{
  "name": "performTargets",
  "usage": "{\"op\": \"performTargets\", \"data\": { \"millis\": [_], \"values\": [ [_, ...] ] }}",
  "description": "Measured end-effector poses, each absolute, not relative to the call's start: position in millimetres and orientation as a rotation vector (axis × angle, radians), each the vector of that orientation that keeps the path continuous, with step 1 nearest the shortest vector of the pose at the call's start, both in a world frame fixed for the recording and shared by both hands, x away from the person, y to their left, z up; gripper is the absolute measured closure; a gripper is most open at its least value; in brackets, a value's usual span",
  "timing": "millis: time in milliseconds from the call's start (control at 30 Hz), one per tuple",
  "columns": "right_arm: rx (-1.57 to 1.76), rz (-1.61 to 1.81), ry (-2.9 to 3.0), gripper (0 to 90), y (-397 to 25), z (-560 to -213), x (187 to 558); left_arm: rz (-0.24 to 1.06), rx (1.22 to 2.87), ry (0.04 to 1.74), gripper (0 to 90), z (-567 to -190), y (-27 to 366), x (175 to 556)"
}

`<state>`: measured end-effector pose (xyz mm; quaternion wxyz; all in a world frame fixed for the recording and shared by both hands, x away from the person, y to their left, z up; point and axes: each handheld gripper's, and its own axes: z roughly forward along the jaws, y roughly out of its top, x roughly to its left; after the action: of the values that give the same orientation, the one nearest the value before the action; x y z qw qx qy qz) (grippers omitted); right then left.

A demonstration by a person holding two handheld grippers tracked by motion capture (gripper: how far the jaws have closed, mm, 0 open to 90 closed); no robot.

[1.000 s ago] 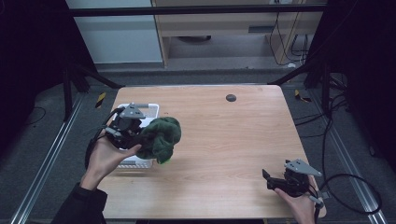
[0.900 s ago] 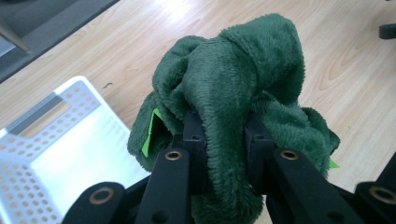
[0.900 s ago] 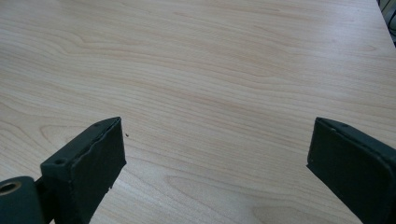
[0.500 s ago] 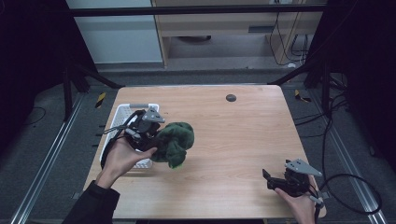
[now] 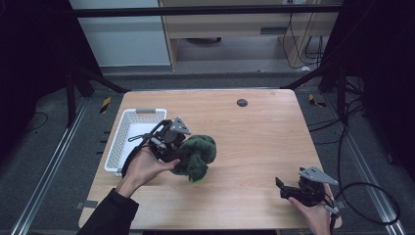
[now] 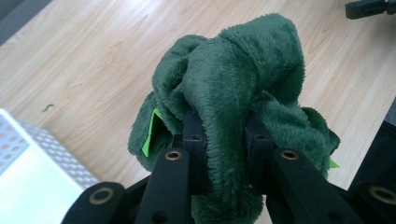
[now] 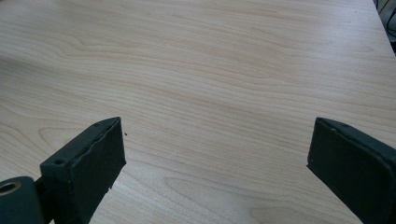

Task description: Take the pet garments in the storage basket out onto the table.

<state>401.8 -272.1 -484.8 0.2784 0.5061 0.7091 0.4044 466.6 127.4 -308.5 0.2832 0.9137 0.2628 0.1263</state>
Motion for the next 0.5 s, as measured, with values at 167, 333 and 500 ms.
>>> {"op": "performTargets", "data": {
  "millis": [167,333,500],
  "values": [
    [1.362,1.092,1.897,4.1,-272.5,-484.0,401.4,0.319,2.468,0.681,75.1,-313.9,116.1,467.5],
    [1.368,1.094,1.895,4.0,-272.5,-483.6,401.3,0.301,2.472,0.667,75.1,-316.2,106.5,469.1],
    [1.371,1.097,1.891,4.0,-272.9,-483.4,401.2,0.285,2.494,0.645,75.1,-319.1,96.8,470.3]
  ]
}}
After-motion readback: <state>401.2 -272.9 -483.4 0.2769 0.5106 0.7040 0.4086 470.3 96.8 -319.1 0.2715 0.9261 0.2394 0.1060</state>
